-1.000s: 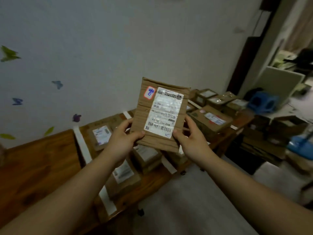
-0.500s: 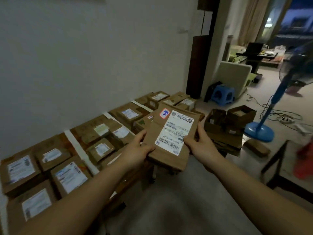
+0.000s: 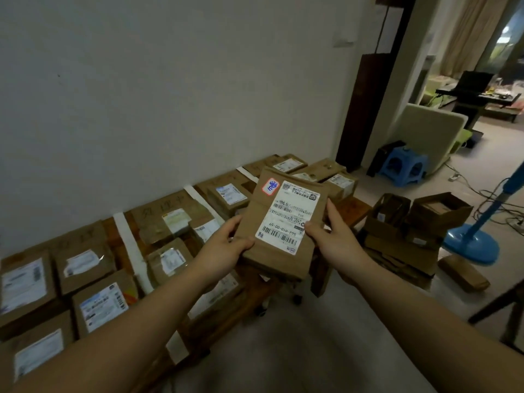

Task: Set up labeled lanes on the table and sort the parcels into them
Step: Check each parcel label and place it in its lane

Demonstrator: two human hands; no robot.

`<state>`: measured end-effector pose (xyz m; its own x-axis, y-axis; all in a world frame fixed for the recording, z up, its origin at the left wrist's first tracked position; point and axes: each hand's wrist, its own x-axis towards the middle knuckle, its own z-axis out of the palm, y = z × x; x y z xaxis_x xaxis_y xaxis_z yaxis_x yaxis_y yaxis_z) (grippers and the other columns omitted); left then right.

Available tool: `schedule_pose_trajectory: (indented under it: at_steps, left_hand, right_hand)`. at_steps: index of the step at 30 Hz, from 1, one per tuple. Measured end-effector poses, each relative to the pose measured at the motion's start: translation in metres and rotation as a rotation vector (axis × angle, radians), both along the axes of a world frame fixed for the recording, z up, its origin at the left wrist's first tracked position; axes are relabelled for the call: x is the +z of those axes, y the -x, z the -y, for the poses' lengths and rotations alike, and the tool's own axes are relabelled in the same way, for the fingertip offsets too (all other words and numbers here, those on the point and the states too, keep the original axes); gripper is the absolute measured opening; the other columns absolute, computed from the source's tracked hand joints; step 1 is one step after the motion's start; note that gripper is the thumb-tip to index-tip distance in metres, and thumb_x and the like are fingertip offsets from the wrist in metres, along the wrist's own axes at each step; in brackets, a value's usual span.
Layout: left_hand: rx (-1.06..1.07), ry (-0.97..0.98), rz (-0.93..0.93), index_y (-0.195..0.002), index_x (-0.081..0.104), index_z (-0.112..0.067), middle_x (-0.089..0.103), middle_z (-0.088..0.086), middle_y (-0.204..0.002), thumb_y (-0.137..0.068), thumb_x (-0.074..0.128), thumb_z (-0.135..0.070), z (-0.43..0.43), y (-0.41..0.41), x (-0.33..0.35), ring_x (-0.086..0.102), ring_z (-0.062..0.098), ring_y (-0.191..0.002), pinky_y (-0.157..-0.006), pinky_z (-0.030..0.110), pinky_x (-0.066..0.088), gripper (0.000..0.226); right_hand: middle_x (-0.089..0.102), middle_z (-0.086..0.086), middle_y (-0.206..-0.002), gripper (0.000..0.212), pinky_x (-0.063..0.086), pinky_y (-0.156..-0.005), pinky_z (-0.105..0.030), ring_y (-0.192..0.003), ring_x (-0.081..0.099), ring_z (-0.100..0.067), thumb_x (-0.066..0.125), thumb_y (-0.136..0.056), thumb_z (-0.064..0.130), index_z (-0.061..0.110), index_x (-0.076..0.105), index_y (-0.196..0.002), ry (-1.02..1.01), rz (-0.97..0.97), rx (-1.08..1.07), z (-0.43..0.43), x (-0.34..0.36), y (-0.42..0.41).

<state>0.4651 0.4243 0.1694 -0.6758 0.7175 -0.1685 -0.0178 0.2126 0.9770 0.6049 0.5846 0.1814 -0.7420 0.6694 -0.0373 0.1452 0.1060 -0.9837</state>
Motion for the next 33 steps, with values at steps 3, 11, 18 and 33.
schedule_pose_trajectory:
  at_steps: [3, 11, 18, 33]
  left_hand:
    - [0.053, -0.027, 0.024, -0.122, 0.043, -0.043, 0.053, -0.011, -0.115, -0.091, 0.057, -0.019, -0.010, 0.030, -0.001, 0.057, 0.018, -0.105, -0.092, 0.045, 0.052, 0.041]
    - [0.131, -0.022, 0.047, -0.140, 0.035, -0.032, 0.051, -0.011, -0.111, -0.091, 0.057, -0.018, -0.038, 0.074, -0.001, 0.056, 0.019, -0.106, -0.094, 0.046, 0.050, 0.056]
    - [0.216, -0.027, 0.098, -0.140, 0.034, -0.031, 0.055, 0.001, -0.115, -0.095, 0.050, -0.017, -0.092, 0.098, 0.014, 0.062, 0.025, -0.096, -0.082, 0.046, 0.056, 0.050]
    - [0.432, 0.076, -0.083, -0.131, 0.047, -0.022, 0.060, -0.001, -0.118, -0.090, 0.058, -0.009, -0.251, 0.152, 0.015, 0.060, 0.019, -0.106, -0.087, 0.038, 0.054, 0.045]
  right_hand:
    - [0.047, 0.024, -0.119, 0.074, 0.046, -0.094, -0.030, -0.123, 0.047, -0.009, 0.059, -0.093, 0.020, 0.044, 0.013, -0.147, -0.012, 0.028, 0.092, -0.011, 0.005, 0.033]
    - [0.053, 0.015, -0.131, 0.074, 0.052, -0.094, -0.040, -0.112, 0.060, -0.012, 0.057, -0.094, 0.027, 0.048, 0.011, -0.148, 0.000, 0.069, 0.177, -0.051, 0.002, 0.099]
    - [0.057, 0.014, -0.120, 0.049, 0.049, -0.086, -0.027, -0.112, 0.056, -0.010, 0.056, -0.095, 0.024, 0.031, 0.041, -0.140, -0.109, 0.120, 0.271, -0.111, 0.009, 0.140]
    - [0.051, 0.008, -0.134, 0.066, 0.049, -0.095, -0.038, -0.121, 0.051, -0.016, 0.056, -0.095, 0.020, 0.040, 0.019, -0.146, -0.209, 0.147, 0.519, -0.281, 0.016, 0.236]
